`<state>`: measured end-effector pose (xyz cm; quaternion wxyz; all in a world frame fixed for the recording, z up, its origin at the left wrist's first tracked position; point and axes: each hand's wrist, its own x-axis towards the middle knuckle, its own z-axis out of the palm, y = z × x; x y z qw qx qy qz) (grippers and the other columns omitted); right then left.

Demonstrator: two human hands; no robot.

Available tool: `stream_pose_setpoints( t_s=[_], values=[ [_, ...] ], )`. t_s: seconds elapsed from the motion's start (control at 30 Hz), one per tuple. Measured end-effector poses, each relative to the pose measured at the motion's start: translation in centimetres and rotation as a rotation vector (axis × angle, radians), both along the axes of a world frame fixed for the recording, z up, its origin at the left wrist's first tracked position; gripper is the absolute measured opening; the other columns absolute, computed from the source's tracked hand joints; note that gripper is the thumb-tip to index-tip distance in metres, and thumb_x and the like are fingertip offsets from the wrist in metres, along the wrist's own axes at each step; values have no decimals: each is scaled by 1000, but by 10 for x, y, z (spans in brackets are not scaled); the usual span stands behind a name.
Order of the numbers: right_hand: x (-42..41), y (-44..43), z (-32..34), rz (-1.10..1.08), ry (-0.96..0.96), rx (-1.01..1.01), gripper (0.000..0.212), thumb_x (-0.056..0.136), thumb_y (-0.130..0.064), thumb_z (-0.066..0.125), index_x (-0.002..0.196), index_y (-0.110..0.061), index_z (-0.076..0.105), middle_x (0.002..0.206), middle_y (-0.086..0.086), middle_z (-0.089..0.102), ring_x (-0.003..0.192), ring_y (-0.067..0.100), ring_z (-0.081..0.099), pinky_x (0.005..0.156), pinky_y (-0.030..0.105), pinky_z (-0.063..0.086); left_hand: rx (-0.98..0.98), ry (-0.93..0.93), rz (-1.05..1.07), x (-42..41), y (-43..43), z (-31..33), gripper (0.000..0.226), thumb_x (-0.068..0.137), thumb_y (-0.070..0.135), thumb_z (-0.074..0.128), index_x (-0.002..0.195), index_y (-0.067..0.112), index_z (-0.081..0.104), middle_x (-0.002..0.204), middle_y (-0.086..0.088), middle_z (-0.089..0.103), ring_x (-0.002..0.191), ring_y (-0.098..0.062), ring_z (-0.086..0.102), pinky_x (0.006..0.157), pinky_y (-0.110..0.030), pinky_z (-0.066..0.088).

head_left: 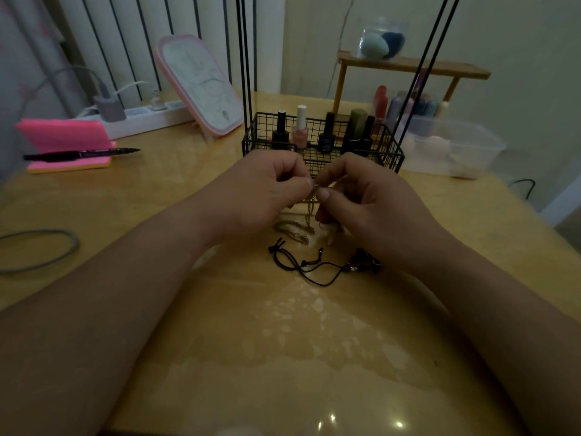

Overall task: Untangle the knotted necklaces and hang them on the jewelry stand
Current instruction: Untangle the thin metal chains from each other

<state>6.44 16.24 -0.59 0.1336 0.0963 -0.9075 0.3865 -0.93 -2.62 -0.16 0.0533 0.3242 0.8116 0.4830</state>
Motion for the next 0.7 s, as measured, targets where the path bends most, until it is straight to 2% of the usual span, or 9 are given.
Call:
stream_pose_setpoints(
  t_s=[0.07, 0.17, 0.23, 0.33, 0.43, 0.53, 0.7],
  values=[
    [0, 0, 0, 6, 19, 17, 4, 102, -29, 63, 106, -29, 65, 87, -10, 75, 84, 3, 72, 77, 40, 63, -9, 11, 15, 0, 1, 0, 15, 98, 22, 65, 86, 14, 69, 78, -1, 61, 70, -8, 52, 64, -22, 45],
    [-1, 1, 1, 13, 28, 45, 4, 103, -26, 63, 104, -27, 66, 88, -11, 75, 84, 0, 72, 76, 30, 62, -14, 20, 22, 0, 1, 0, 15, 97, 21, 66, 85, 13, 69, 76, 0, 61, 68, -7, 52, 60, -18, 44],
    [-2, 1, 1, 14, 12, 13, 5, 103, -23, 63, 102, -25, 67, 87, -9, 76, 82, 1, 72, 74, 26, 61, -7, 9, 21, 0, 1, -1, 14, 97, 20, 66, 85, 13, 69, 75, 1, 61, 69, -8, 53, 65, -22, 46],
    [-2, 0, 3, 30, -73, -166, 7, 104, -19, 61, 101, -16, 68, 84, -3, 77, 77, 6, 74, 68, 21, 58, 38, -35, 14, -2, 0, -3, 15, 96, 19, 66, 84, 10, 68, 75, -1, 63, 73, -13, 56, 75, -35, 48],
    [-1, -1, 5, 41, -152, -292, 11, 105, -18, 58, 104, -11, 67, 83, 0, 78, 77, 13, 76, 69, 27, 58, 78, -90, -3, -2, -1, -2, 17, 96, 17, 65, 84, 7, 66, 74, -3, 61, 72, -14, 55, 75, -38, 47],
    [-1, 0, 5, 29, -143, -285, 12, 106, -19, 57, 102, -12, 67, 82, 1, 78, 77, 17, 76, 71, 33, 59, 85, -146, -13, 0, 1, -2, 17, 99, 17, 62, 83, 13, 67, 76, -1, 61, 73, -14, 56, 75, -34, 48],
    [-1, 1, 5, -9, -87, -179, 12, 105, -23, 60, 99, -18, 69, 80, -3, 77, 73, 10, 74, 67, 27, 59, 70, -139, -38, 0, 0, -1, 20, 101, 25, 63, 84, 17, 69, 76, 4, 64, 75, -11, 60, 78, -33, 52]
  ],
)
